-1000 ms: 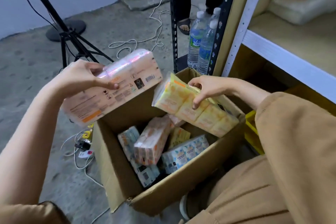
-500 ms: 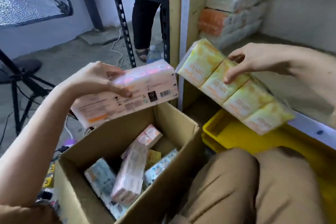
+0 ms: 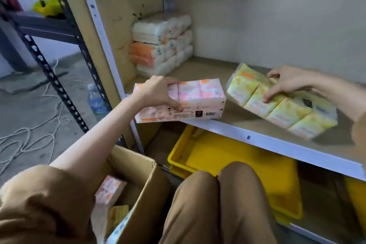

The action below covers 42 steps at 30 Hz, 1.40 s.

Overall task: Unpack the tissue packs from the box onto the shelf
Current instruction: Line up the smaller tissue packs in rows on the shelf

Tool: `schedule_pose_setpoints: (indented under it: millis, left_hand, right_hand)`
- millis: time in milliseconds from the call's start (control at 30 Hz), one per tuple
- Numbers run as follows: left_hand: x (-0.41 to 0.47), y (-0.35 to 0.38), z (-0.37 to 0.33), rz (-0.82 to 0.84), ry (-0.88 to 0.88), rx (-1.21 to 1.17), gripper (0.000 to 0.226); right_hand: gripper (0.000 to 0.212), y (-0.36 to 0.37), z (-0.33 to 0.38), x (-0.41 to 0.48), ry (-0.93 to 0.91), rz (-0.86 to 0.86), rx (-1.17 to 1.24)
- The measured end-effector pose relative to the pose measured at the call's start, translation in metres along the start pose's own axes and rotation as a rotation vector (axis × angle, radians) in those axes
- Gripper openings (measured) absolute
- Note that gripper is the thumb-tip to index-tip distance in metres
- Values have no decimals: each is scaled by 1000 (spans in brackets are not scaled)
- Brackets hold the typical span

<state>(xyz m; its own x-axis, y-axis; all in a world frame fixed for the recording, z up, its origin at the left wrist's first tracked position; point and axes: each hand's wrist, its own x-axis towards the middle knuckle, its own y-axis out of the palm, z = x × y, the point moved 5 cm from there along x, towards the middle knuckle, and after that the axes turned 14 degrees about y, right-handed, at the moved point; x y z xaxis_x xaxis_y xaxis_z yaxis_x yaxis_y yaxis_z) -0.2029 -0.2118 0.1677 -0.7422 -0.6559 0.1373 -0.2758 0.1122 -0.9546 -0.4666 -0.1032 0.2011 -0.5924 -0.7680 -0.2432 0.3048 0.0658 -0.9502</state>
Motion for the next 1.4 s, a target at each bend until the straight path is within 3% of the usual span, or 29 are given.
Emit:
schedule_pose_setpoints:
  millis: [333, 533, 700, 800, 933, 1167, 1400]
  left_hand:
    - [73, 37, -14, -20, 118, 3, 89]
    - [85, 40, -17, -13, 192, 25, 94]
    - [87, 40, -16, 105, 176, 13, 95]
    - [92, 31, -17, 119, 119, -136, 72]
    - [99, 19, -16, 63, 127, -152, 40]
    - [96, 22, -21, 21, 170, -167, 40]
    - [79, 28, -16, -152, 303, -57, 16]
  right_hand:
    - [82, 20, -41, 50, 57, 35, -37]
    - [83, 21, -39, 61, 30, -36, -79]
    - [84, 23, -41, 65, 27, -41, -83]
    - [85, 24, -42, 66, 22, -43, -83]
    - [87, 25, -43, 69, 12, -45, -82]
    - [88, 29, -47, 71, -30, -26, -52]
    - [87, 28, -51, 71, -55, -13, -56]
